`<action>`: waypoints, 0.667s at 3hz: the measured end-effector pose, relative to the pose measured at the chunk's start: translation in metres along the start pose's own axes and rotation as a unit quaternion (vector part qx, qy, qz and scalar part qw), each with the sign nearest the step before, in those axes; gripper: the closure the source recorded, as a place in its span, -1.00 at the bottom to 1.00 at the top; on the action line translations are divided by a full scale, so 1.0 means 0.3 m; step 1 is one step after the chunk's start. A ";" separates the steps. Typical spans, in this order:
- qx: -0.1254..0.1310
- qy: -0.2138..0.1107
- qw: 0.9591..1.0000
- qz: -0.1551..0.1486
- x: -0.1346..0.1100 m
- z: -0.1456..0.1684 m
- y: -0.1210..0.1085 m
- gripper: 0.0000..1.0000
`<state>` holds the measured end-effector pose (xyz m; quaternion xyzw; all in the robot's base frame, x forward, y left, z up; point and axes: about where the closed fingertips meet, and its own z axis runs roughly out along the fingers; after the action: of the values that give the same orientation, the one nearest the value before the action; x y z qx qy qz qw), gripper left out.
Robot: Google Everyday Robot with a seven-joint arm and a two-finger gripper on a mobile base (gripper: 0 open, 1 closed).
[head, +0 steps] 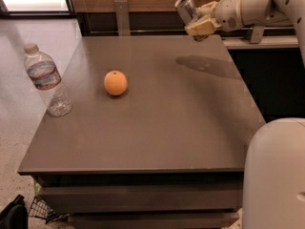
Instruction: Place redbull can upright
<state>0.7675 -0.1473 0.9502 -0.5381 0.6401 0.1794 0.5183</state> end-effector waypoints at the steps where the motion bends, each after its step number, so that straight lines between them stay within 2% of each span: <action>1: 0.003 -0.022 1.000 -0.019 -0.023 -0.031 0.003 1.00; 2: -0.017 -0.034 0.999 0.001 0.023 0.008 0.079 1.00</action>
Offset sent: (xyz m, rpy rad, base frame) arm -0.0433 0.0125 -0.0332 0.0721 0.0097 0.0563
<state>0.7488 -0.1404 0.9357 -0.5396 0.6193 0.2092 0.5306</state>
